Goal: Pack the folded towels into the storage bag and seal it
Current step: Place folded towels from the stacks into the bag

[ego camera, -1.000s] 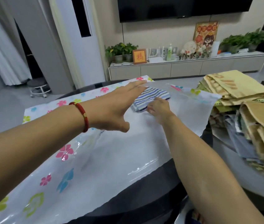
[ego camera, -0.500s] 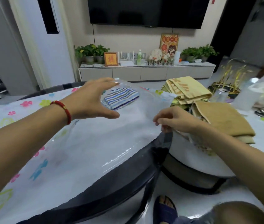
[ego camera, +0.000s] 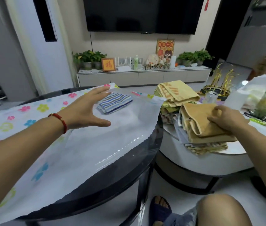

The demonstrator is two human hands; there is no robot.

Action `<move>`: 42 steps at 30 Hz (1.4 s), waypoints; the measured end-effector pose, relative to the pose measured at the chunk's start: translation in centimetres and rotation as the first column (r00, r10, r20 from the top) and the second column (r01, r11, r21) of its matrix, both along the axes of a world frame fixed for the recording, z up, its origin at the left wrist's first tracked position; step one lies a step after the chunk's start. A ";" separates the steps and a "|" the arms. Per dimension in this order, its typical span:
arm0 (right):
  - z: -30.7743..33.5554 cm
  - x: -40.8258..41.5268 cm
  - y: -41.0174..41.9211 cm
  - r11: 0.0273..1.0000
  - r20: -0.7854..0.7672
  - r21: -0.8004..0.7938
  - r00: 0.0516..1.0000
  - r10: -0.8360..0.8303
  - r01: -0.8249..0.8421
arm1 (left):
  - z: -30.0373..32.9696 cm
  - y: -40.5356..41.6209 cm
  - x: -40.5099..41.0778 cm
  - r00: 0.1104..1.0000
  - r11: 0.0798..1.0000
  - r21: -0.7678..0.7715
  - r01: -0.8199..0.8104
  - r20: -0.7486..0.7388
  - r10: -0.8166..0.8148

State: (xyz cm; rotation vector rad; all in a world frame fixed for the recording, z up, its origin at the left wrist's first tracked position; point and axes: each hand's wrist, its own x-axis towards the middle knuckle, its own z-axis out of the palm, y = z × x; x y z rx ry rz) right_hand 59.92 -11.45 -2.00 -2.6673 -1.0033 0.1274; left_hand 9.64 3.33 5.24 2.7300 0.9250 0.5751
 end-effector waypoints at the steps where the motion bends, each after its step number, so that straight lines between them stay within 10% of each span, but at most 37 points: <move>1: 0.5 -0.2 0.0 1.000 0.009 0.023 1.000 0.014 -0.015 | -0.1 0.1 0.0 1.000 1.000 0.008 0.005 -0.017 -0.004; 6: 3.7 -0.8 -0.4 0.975 -0.246 0.198 0.958 0.150 -0.102 | -0.2 0.5 0.0 0.997 1.000 0.018 0.000 -0.074 0.001; 10: 6.5 -3.3 -2.1 0.932 -0.684 0.357 0.661 0.307 -0.064 | 0.3 0.2 -0.1 0.994 1.000 0.004 -0.003 -0.108 0.004; 18: 8.6 -14.7 -2.0 0.745 -0.769 0.433 0.223 0.599 -0.508 | 1.6 -0.3 0.0 0.988 0.999 -0.034 -0.004 -0.155 -0.001; 22: 4.1 -22.5 4.6 0.735 -0.757 0.548 0.139 0.639 -0.399 | 2.2 0.1 -0.4 0.983 0.999 -0.034 -0.008 -0.181 0.002; 30: -5.4 -28.5 15.6 0.804 -0.846 0.458 0.464 0.263 0.379 | 1.9 0.3 -1.0 0.977 1.000 0.017 0.022 -0.212 -0.018; 37: -6.6 -32.4 15.8 0.611 -0.675 0.624 0.730 0.109 0.486 | 1.1 -0.1 -1.0 0.983 0.998 0.002 0.068 -0.173 -0.067; 42: -6.1 -31.2 17.4 0.720 -0.627 0.591 0.768 0.126 0.364 | 0.9 -0.1 -1.0 0.979 0.997 0.011 0.077 -0.191 -0.074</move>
